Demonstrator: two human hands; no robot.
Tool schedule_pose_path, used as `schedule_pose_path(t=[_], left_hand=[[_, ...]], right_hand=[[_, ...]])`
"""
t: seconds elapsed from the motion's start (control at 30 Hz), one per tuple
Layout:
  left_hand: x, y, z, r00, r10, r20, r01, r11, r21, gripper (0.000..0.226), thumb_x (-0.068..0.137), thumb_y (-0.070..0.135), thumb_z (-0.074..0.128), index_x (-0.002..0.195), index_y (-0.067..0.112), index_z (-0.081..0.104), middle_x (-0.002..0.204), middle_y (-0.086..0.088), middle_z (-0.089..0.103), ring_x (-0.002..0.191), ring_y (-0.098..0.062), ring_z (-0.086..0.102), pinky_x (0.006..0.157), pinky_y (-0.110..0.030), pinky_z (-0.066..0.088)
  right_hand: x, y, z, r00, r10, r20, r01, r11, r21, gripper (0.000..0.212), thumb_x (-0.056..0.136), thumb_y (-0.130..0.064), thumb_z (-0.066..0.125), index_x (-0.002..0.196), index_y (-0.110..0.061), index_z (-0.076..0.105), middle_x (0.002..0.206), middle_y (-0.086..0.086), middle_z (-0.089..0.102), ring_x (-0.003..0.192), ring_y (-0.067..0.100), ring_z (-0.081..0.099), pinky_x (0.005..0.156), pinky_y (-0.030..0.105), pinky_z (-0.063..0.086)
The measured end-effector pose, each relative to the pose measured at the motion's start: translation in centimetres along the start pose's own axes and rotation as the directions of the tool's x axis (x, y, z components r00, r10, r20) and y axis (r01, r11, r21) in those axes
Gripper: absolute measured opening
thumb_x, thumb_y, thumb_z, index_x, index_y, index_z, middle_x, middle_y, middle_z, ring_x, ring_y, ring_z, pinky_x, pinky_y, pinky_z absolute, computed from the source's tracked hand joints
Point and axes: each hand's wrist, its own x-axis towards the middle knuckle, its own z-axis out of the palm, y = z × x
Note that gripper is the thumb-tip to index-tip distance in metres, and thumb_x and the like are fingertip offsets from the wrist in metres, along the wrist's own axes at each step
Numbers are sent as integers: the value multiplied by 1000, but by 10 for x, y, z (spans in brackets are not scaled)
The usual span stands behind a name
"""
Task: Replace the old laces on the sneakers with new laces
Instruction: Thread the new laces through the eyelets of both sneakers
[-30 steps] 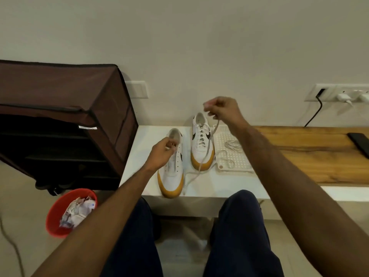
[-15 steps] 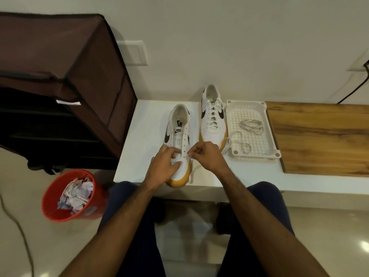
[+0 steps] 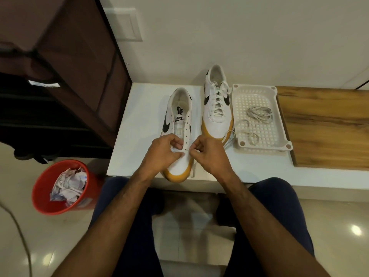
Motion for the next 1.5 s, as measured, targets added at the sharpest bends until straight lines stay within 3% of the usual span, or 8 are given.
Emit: schedule_pose_path(t=[0.1,0.27,0.43,0.6,0.77,1.03,1.27,1.5], left_hand=[[-3,-2,-4,997,69,-23,-69,997,31,18,95,16,66,113,20,68,106,6,60,98,-10,60,88,-21,46],[0,-6,-15,988,77,-130,-73,997,38,28,100,10,58,126,20,62,121,-3,46,112,-17,56,96,-26,51],[2,-14,-30,977,186,106,-205,952,226,38,97,6,60,129,27,57,125,-1,44,104,-16,57,92,-26,53],[16,-19,-45,962,194,194,-253,900,354,29,97,10,61,123,24,59,131,-7,46,100,-24,59,83,-33,51],[13,-20,-41,950,262,171,-302,909,286,37,94,9,68,106,37,48,115,11,42,99,-17,58,90,-21,50],[14,-27,-39,937,322,134,-347,901,259,39,92,8,71,108,35,48,113,12,44,101,-16,57,95,-27,52],[17,-33,-37,939,325,112,-343,906,249,42,91,7,72,110,35,48,120,4,52,98,-13,55,90,-21,51],[15,-34,-38,943,320,87,-331,925,184,36,87,2,75,108,26,57,115,6,51,94,-17,61,84,-21,55]], right_hand=[[-1,-4,-1,999,-32,-29,33,999,39,3,86,-20,70,88,-19,69,80,-11,68,77,8,64,70,26,54],[3,-17,6,986,-168,-12,168,976,142,2,93,-17,69,94,-18,71,89,-10,70,83,5,63,69,12,47],[12,-16,23,970,-243,10,243,970,-8,5,96,-18,66,100,-17,69,98,-4,70,87,12,64,78,36,56],[18,-24,30,963,-259,72,269,930,-250,11,97,-16,63,106,-16,69,101,0,62,85,20,61,66,38,54],[24,-29,30,953,-272,130,301,886,-354,18,96,-10,61,112,-16,66,100,4,57,72,18,47,58,30,42],[25,-30,34,946,-289,148,325,860,-394,27,93,-4,63,119,-14,65,95,4,49,66,18,42,59,34,52],[27,-31,33,910,-374,182,414,780,-469,35,82,-3,77,113,-17,70,85,5,59,63,21,50,52,28,36],[32,-26,37,947,-312,76,314,851,-421,14,86,-12,71,91,-25,72,92,-5,62,88,21,60,74,36,38]])
